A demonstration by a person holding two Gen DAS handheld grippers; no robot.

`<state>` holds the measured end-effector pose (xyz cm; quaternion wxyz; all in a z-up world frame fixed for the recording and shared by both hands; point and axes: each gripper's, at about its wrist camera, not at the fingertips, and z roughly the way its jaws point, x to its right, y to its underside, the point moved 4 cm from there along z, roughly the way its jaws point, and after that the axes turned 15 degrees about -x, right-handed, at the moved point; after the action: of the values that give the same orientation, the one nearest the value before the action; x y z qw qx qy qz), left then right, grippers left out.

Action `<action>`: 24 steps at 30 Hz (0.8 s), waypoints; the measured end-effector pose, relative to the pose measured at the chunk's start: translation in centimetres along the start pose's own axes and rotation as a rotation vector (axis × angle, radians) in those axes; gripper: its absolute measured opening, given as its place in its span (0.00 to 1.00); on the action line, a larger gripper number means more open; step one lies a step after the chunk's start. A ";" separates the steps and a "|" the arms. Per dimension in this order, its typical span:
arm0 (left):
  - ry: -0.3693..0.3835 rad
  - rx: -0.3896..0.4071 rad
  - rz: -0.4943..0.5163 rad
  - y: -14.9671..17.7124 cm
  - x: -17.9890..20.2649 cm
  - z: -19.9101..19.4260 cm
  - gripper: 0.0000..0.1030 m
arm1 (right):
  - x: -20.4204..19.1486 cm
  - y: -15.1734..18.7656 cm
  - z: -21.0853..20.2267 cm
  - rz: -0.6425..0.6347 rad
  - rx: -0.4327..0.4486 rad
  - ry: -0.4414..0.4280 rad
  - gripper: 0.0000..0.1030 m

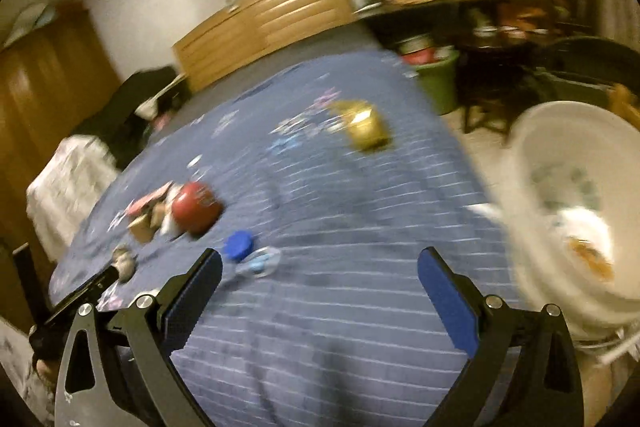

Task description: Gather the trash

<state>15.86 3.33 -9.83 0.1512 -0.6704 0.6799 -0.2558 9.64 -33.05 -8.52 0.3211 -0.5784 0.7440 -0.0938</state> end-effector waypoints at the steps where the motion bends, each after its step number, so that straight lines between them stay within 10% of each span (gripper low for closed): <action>1: -0.003 0.003 -0.028 0.1 -1.3 0.0 0.78 | -1.1 0.1 0.7 -0.017 -0.016 -0.007 0.95; 11: 0.120 -0.017 -0.181 -4.0 -8.7 -0.9 0.78 | -14.5 -1.8 7.4 -0.312 -0.066 -0.066 0.95; 24: 0.221 -0.385 -0.102 -18.0 -7.3 10.7 0.73 | -25.0 -8.9 17.4 -0.699 -0.163 0.027 0.75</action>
<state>37.16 9.48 -9.77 -0.0681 -0.6884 0.6938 -0.2003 30.12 -8.80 -8.28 0.2125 -0.8205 0.5103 -0.1458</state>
